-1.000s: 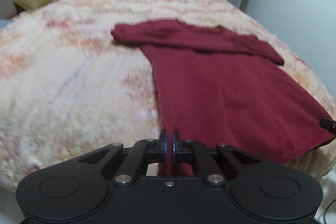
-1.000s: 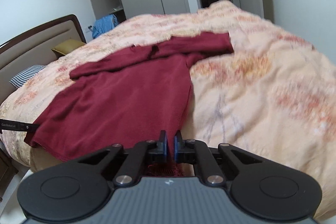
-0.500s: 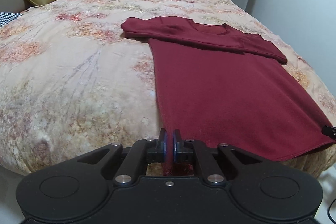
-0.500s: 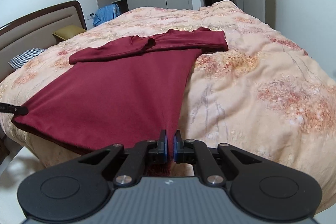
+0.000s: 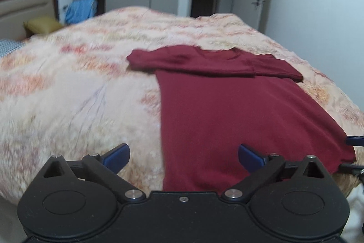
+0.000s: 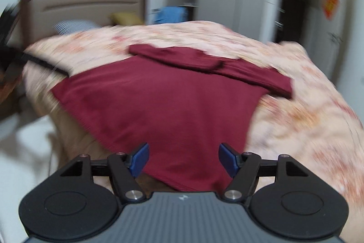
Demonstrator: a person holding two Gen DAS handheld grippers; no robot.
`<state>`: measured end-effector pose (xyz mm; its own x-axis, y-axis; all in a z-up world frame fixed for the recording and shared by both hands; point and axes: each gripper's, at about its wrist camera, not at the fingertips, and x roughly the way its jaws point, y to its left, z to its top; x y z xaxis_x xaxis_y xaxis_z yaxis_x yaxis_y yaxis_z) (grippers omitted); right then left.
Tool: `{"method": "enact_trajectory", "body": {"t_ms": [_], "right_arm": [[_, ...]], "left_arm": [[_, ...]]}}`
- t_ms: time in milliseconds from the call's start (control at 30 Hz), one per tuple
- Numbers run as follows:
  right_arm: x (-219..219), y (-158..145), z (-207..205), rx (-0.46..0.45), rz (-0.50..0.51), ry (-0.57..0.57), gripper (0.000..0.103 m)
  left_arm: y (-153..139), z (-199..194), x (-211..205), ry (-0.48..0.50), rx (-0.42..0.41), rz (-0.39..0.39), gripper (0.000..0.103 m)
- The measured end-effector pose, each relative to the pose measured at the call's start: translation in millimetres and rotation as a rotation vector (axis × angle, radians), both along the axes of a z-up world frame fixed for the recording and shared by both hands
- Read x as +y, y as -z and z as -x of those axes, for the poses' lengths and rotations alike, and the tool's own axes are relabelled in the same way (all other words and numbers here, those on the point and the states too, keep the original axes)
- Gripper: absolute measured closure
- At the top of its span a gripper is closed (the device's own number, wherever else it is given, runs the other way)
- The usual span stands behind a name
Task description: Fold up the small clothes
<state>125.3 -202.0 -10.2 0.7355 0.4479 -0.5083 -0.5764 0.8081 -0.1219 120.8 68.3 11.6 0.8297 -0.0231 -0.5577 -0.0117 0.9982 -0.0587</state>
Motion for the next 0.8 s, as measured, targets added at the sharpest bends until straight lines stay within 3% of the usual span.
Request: {"method": "enact_trajectory", "body": {"t_ms": [100, 367, 467, 500, 533, 600, 800], "right_arm": [[30, 9, 7, -0.042, 0.120, -0.094, 0.031], [89, 43, 15, -0.115, 0.389, -0.240, 0.049], [97, 55, 15, -0.142, 0.451, -0.236, 0.060], [98, 56, 15, -0.153, 0.454, -0.225, 0.069], [98, 54, 15, -0.157, 0.444, -0.210, 0.081], [92, 45, 11, -0.135, 0.377, -0.195, 0.088], [58, 0, -27, 0.105, 0.016, -0.162, 0.090]], "left_arm": [[1, -2, -12, 0.042, 0.002, -0.034, 0.001], [13, -8, -34, 0.134, 0.034, -0.056, 0.001], [15, -7, -41, 0.178, 0.023, -0.079, 0.001], [15, -5, -44, 0.199, 0.013, -0.091, 0.001], [16, -3, -47, 0.224, 0.001, -0.103, 0.001], [17, 1, -54, 0.287, -0.019, -0.127, 0.001], [33, 8, -89, 0.443, -0.026, -0.230, 0.001]]}}
